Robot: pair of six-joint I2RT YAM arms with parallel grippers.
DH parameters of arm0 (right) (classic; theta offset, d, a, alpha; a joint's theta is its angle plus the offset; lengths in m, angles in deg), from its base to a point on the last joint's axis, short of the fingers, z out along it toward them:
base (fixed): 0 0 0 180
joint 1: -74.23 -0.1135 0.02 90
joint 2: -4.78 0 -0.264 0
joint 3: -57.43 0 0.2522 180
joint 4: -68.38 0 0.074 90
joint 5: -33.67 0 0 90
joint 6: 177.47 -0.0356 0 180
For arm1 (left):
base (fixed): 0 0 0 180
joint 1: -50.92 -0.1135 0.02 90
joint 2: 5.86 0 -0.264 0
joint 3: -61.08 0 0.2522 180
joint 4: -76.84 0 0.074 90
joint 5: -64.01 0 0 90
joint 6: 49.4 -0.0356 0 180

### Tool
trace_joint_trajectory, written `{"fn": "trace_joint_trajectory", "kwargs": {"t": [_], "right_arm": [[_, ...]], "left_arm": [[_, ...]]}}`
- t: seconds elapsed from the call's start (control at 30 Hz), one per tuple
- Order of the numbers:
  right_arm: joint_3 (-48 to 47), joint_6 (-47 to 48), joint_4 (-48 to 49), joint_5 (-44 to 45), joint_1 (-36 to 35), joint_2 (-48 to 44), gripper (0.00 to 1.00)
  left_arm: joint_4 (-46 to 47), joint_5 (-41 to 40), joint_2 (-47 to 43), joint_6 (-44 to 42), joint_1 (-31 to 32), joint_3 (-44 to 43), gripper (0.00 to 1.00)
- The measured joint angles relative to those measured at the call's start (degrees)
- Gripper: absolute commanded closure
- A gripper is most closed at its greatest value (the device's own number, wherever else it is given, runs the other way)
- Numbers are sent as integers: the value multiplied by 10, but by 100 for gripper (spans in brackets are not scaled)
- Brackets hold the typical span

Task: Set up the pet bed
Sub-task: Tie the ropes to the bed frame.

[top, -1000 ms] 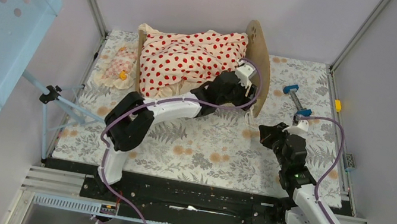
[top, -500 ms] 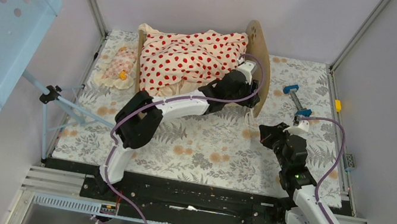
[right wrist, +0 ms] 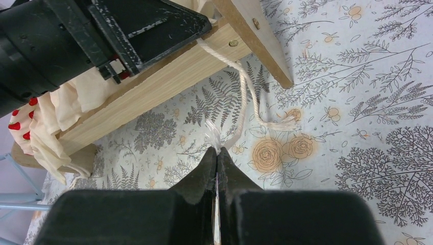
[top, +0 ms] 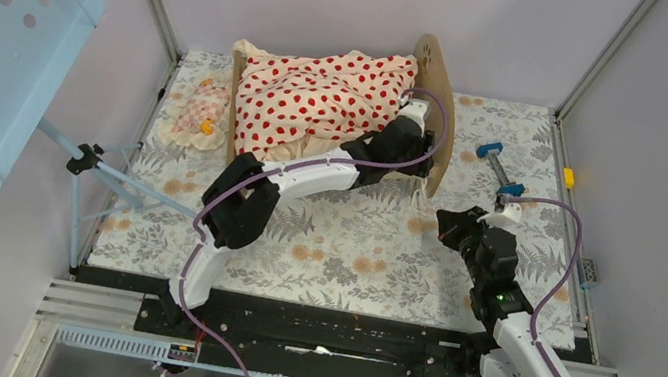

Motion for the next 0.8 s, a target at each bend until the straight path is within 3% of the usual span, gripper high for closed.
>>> {"fn": "trace_joint_trajectory", "kwargs": {"t": [0.17,0.5,0.8], "right_arm": [[0,0,0,2,0,0,100],[0,0,-1,2,0,-2,100],[0,3,3,3,0,15,100]], "left_arm": [[-14,-13,22,2,0,-23,53],[-8,3,33,22,0,-42,98],[19,31,29,19,-5,-25,100]]}}
